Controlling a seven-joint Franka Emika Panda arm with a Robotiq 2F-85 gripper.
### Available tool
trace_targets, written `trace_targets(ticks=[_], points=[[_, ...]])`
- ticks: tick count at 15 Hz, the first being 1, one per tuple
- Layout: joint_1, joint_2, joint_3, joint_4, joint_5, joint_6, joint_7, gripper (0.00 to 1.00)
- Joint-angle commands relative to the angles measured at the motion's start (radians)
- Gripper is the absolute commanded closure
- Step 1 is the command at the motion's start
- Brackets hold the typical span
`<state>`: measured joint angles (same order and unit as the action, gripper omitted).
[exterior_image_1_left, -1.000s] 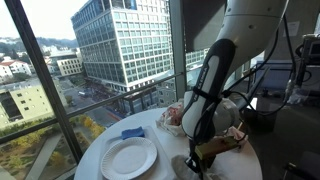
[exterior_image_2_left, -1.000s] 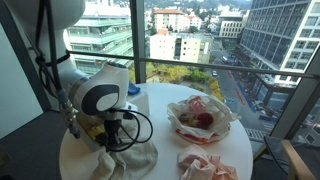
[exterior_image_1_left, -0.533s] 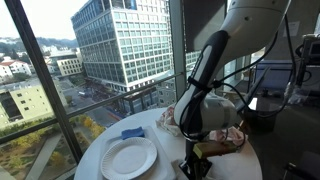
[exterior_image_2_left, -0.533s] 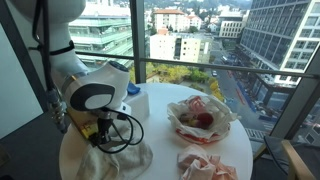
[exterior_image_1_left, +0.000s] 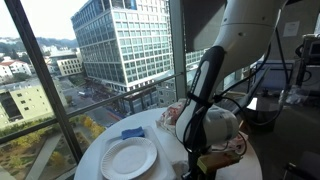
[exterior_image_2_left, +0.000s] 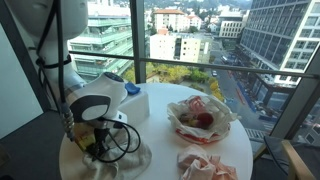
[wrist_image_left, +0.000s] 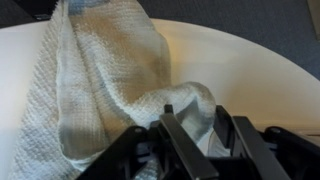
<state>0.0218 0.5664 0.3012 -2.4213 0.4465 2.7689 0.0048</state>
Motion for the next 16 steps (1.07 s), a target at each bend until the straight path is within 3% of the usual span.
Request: trace_targets(ticks=[1,4,5,11,13,16], points=[[0.123,-0.045,-0.124,-0.028,-0.125,0.045,0.121,0.2],[0.259,-0.047,-0.275,-0.044,-0.287,0.046,0.257,0.01],[0.295,-0.05,-0.31,-0.048,-0.329,0.034,0.295,0.0],[0.373,-0.12,-0.341,-0.114,-0.446,0.007,0.347,0.0],[0.356,-0.148,-0.332,-0.133,-0.452,0.021,0.344,0.0],[0.399,-0.155,-0.397,-0.139,-0.517,0.024,0.404,0.0]])
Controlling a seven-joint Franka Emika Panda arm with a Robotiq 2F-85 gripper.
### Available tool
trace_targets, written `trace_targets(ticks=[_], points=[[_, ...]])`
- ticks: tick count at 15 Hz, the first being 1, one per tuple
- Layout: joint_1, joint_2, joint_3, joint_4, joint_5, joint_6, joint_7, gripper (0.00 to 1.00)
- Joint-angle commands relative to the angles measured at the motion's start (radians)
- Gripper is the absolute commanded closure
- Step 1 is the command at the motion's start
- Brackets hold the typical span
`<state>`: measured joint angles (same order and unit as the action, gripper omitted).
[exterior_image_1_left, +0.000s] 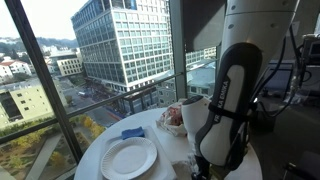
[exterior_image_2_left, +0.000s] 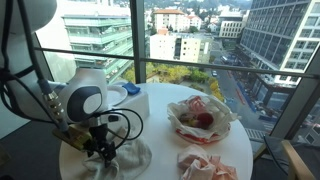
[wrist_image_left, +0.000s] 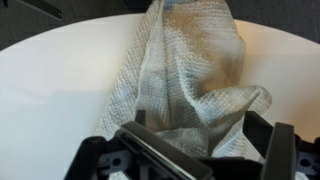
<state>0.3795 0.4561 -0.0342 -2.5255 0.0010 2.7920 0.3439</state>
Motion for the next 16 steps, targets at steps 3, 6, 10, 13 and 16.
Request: trace_targets(ticks=[3,6,10,13,16], points=[[0.108,0.0,-0.161,-0.008,-0.195,0.001,0.158,0.0],[0.151,0.032,-0.206,0.003,-0.28,0.024,0.2,0.0],[0.212,0.074,-0.235,0.014,-0.363,0.073,0.212,0.0],[0.275,0.123,-0.281,0.035,-0.395,0.102,0.211,0.0],[0.339,0.181,-0.337,0.058,-0.396,0.127,0.201,0.0]])
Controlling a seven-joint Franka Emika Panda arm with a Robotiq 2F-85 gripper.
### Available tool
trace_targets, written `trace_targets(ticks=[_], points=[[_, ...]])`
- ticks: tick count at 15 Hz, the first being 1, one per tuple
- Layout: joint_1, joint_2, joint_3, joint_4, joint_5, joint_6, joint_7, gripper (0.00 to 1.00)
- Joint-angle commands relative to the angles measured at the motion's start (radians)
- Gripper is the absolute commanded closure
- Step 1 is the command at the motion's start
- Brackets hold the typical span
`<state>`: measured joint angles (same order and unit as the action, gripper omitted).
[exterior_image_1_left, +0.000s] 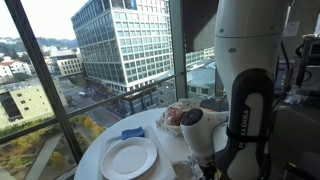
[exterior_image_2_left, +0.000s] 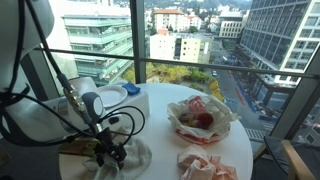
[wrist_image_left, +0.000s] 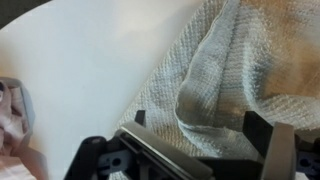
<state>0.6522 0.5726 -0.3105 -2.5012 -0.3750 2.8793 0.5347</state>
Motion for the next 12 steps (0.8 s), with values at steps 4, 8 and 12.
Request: trace_targets(ticks=[4,8,12], points=[[0.138,0.127,-0.117,0.06,0.014,0.076,-0.01,0.0],[0.186,0.162,-0.15,0.073,0.05,0.093,-0.03,0.26],[0.207,0.155,-0.153,0.062,0.099,0.103,-0.047,0.55]])
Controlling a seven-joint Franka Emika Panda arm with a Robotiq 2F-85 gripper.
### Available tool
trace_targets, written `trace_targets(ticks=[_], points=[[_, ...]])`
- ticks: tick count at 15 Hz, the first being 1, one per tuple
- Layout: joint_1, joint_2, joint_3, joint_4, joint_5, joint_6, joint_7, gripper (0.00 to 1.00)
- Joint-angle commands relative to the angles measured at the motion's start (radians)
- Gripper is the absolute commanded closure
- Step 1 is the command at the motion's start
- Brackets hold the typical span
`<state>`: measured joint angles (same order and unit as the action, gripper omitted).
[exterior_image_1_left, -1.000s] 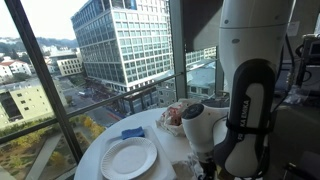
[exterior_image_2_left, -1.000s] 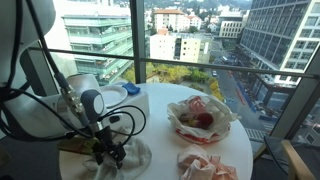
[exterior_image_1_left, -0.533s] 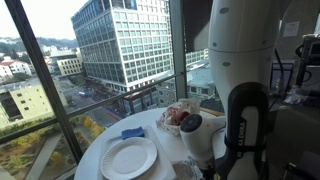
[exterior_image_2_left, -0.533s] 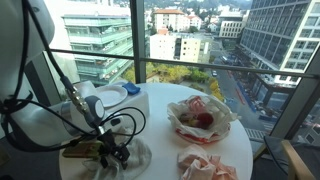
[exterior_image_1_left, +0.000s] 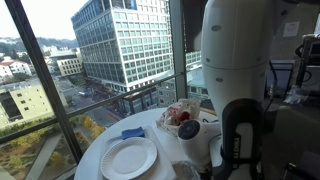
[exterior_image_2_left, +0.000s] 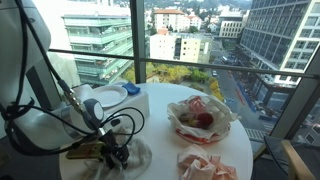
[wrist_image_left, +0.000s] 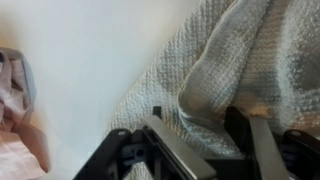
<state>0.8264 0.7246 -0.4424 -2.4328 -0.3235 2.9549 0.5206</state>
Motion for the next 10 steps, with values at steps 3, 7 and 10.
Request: trace_targets(ticks=[3,7,10], points=[[0.03,-0.003,-0.015,-0.013,0.086,0.029,-0.045,0.78],[0.022,0.002,-0.014,-0.013,0.122,0.029,-0.064,1.0],[0.032,-0.008,-0.028,-0.02,0.134,0.024,-0.069,0.99]])
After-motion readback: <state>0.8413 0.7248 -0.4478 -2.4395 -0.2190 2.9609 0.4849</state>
